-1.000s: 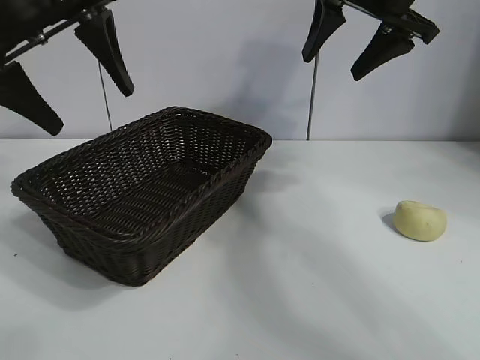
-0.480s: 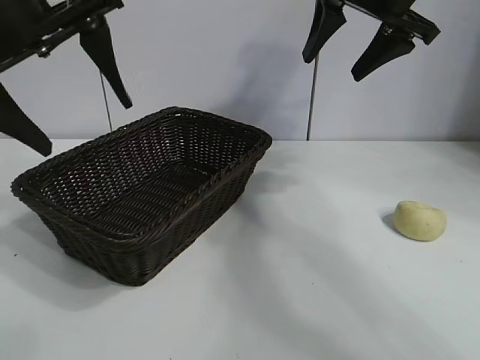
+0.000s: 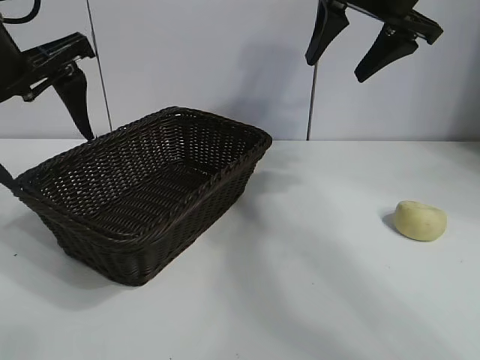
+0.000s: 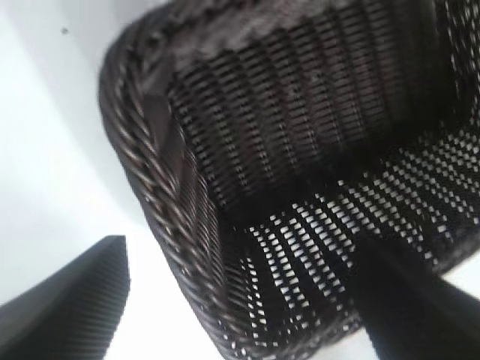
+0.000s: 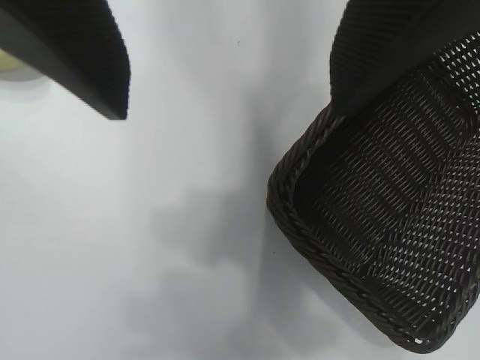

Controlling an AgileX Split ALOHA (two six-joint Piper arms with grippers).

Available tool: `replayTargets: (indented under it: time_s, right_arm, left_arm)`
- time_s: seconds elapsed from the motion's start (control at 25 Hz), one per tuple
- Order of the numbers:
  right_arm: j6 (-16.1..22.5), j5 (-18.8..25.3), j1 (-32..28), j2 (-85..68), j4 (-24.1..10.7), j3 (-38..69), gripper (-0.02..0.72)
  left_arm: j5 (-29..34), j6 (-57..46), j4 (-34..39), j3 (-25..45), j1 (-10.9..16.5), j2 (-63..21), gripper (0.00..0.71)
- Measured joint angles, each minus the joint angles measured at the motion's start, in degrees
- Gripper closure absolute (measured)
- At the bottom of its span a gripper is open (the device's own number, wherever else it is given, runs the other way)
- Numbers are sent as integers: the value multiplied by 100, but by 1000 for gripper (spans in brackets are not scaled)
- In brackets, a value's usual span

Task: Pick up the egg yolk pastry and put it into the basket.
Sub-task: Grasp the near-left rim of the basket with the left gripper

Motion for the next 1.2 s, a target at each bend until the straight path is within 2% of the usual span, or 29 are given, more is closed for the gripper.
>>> replayTargets:
  time_s: [0.2, 0.52, 0.8, 1.0, 1.2]
  right_arm:
    - [0, 0, 0, 0, 0, 0, 165]
    - [0, 0, 0, 0, -19, 0, 165]
    - [0, 0, 0, 0, -24, 0, 165]
    - [0, 0, 0, 0, -41, 0, 165]
    - [0, 0, 0, 0, -47, 0, 165]
  left_arm:
    - [-73, -74, -6, 0, 33, 347, 125]
    - [-158, -34, 4, 0, 409, 404, 125]
    - [-169, 84, -30, 7, 409, 629, 125]
    - [-530, 172, -461, 192, 409, 821, 125]
    - [-775, 257, -591, 310, 409, 1118, 125]
